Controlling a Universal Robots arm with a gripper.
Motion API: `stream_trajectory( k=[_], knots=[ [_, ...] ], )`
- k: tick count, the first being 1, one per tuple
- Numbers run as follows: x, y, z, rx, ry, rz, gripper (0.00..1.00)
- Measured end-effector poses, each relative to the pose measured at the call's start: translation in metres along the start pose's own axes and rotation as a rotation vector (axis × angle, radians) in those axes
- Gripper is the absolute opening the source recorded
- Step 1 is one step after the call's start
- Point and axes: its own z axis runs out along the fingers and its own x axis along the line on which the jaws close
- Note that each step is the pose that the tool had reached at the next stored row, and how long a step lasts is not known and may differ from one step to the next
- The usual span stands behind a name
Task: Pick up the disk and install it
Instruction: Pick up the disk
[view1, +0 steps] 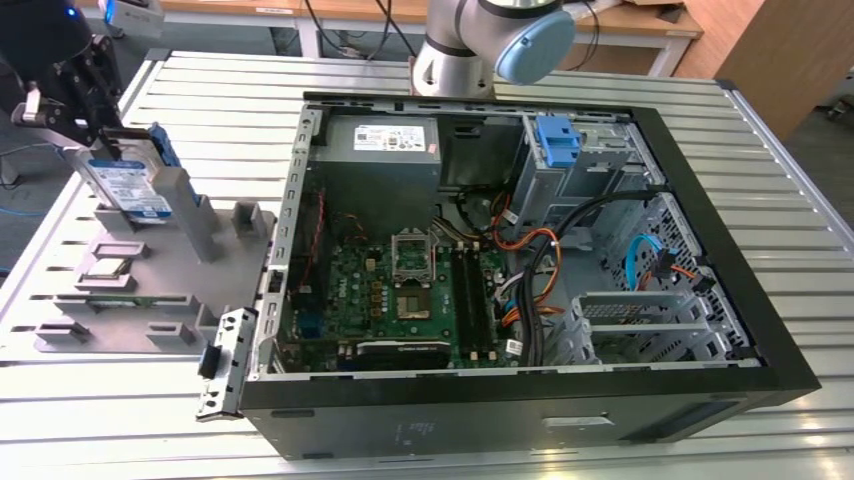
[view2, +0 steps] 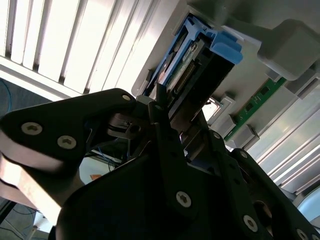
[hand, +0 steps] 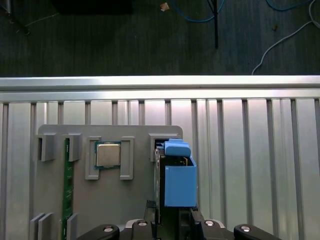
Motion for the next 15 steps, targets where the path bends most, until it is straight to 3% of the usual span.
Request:
stream_trajectory(
  k=[3,15],
  knots=[
    [0.0,0.0,-0.0001,0.0002,0.0091,0.0,0.35],
    [0.0,0.0,0.0001,0.0008,0.0089,0.007,0.35]
  ],
)
